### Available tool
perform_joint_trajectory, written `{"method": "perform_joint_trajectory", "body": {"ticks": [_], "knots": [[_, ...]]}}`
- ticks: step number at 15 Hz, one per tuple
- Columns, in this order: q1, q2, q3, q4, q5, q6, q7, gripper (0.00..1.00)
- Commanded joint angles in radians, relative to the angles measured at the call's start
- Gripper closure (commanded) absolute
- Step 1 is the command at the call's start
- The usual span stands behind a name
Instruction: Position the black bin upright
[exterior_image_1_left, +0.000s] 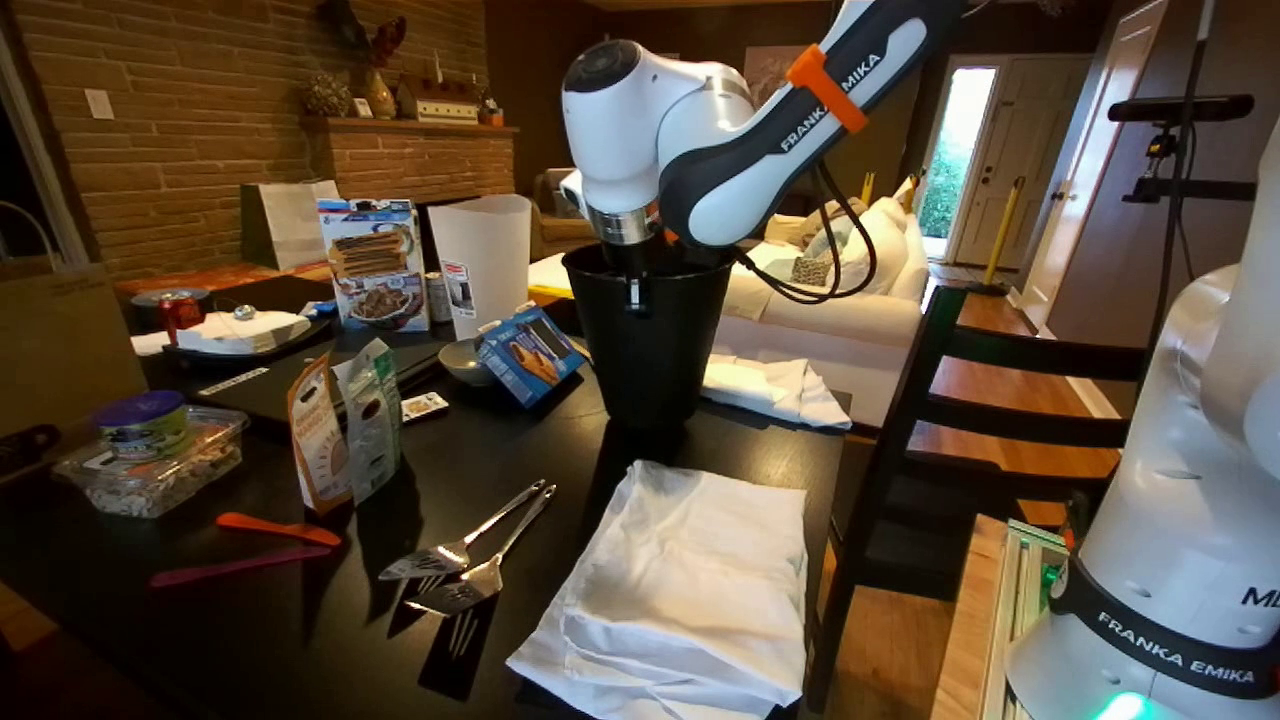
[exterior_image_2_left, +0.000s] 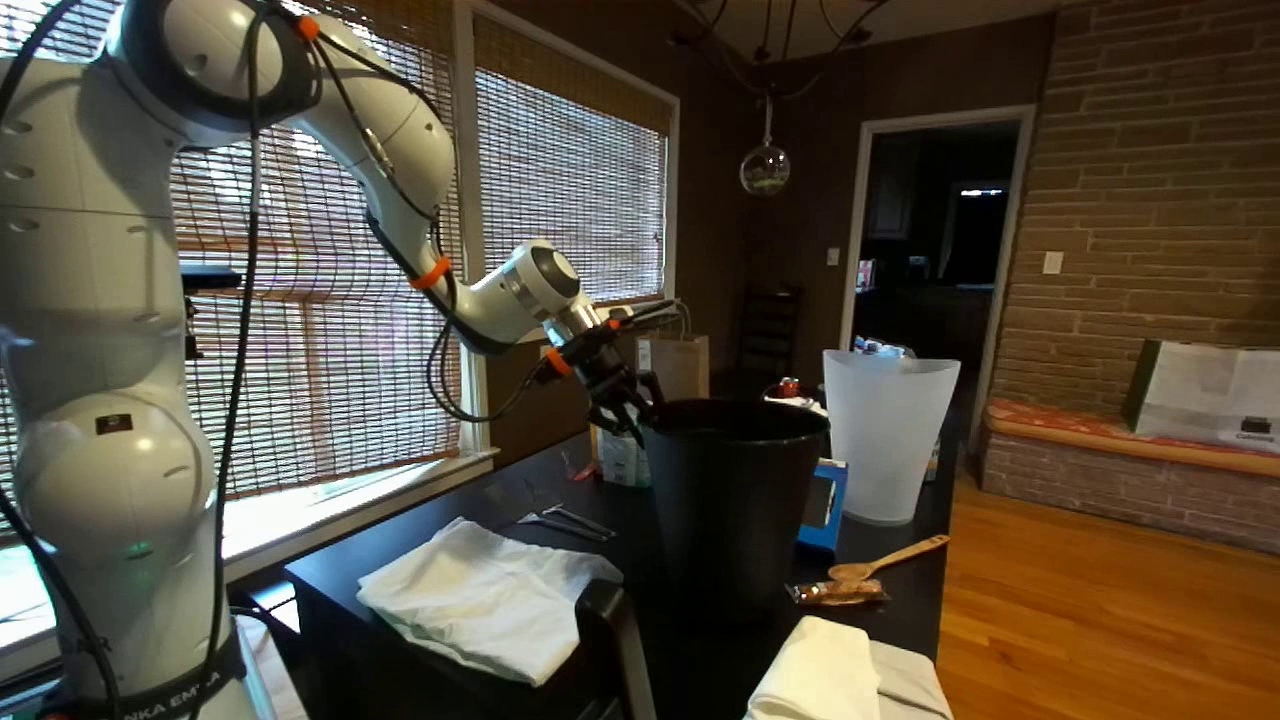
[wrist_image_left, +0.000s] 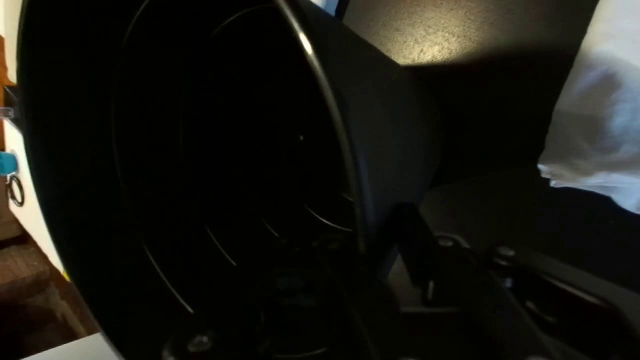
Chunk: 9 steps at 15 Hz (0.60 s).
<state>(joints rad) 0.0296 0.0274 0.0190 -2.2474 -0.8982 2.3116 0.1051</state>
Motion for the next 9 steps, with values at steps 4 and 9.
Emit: {"method": "perform_joint_trajectory", "body": {"ticks": [4, 9], "knots": [[0.007, 0.003, 0.008, 0.016, -0.034, -0.053, 0.049, 0.34], [0.008, 0.001, 0.010, 0.035, -0.017, -0.071, 0.039, 0.01]]}}
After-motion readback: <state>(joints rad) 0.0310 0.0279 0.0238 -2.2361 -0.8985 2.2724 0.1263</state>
